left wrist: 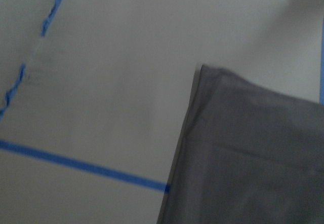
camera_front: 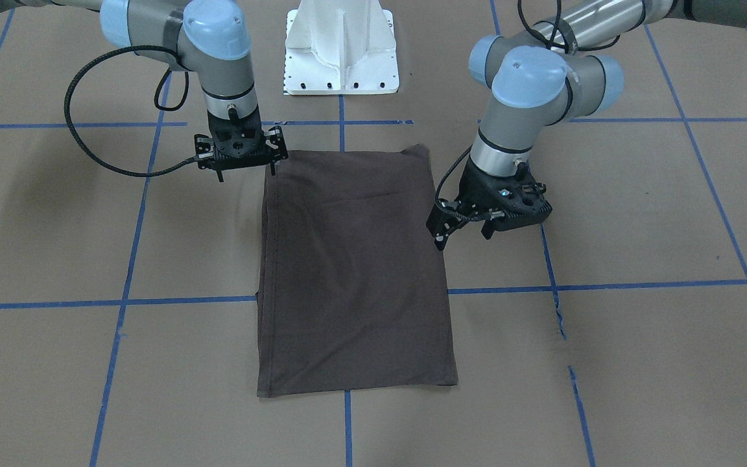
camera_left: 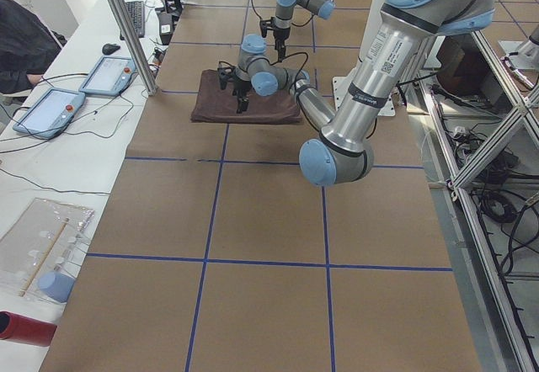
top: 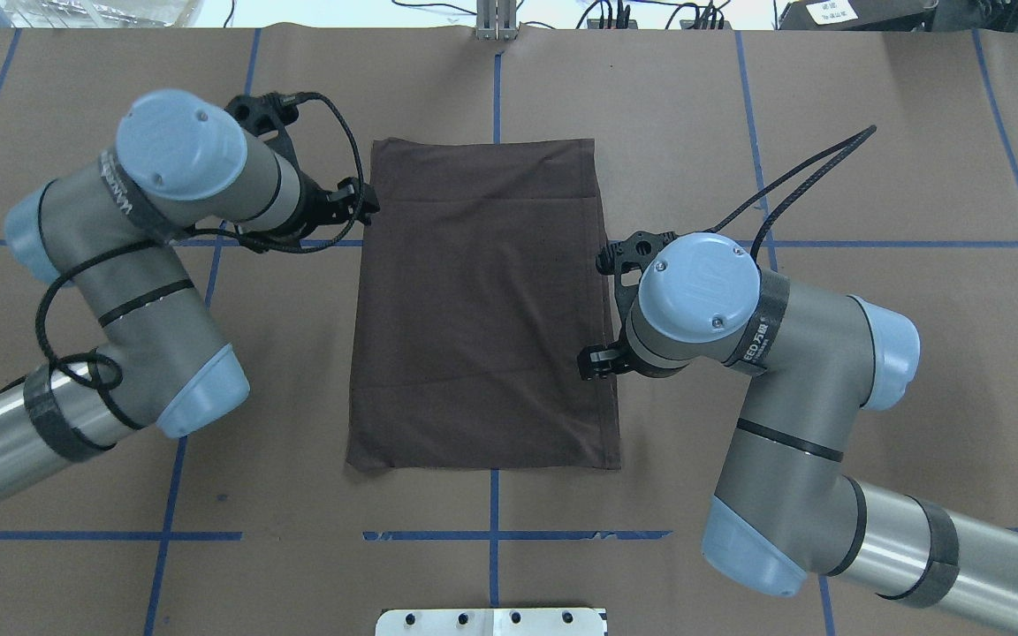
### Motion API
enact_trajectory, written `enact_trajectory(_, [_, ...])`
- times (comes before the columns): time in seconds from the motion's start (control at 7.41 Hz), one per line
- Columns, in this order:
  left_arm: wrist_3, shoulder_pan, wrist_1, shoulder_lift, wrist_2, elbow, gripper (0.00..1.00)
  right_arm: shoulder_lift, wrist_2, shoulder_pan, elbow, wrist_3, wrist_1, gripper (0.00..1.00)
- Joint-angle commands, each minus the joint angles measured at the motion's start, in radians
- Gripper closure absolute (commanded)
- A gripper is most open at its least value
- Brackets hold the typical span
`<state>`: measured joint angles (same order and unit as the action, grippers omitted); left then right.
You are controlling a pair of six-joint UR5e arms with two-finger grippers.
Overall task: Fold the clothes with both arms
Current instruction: 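Move both grippers to the shirt corners nearest the robot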
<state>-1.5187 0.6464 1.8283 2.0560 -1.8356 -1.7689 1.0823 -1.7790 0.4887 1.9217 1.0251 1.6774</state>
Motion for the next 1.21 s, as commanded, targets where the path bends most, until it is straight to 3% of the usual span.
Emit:
enact_trajectory(0.0, [-0.249, -0.193, -0.009, -0.111, 0.048, -0.171, 0.00, 0.002, -0.026, 0.007, 0.051, 0.027, -0.027, 0.00])
enact_trajectory(0.4, [-0.385, -0.359, -0.032, -0.102, 0.176, -0.102, 0.01, -0.001, -0.036, 0.016, 0.059, 0.035, -0.027, 0.00])
enact_trajectory(0.81, [-0.385, -0.355, -0.043, -0.100, 0.196, -0.081, 0.06, -0.001, -0.039, 0.028, 0.059, 0.035, -0.027, 0.00])
enact_trajectory(1.08, [-0.382, -0.355, -0.053, -0.103, 0.196, -0.081, 0.16, -0.001, -0.040, 0.031, 0.059, 0.035, -0.027, 0.00])
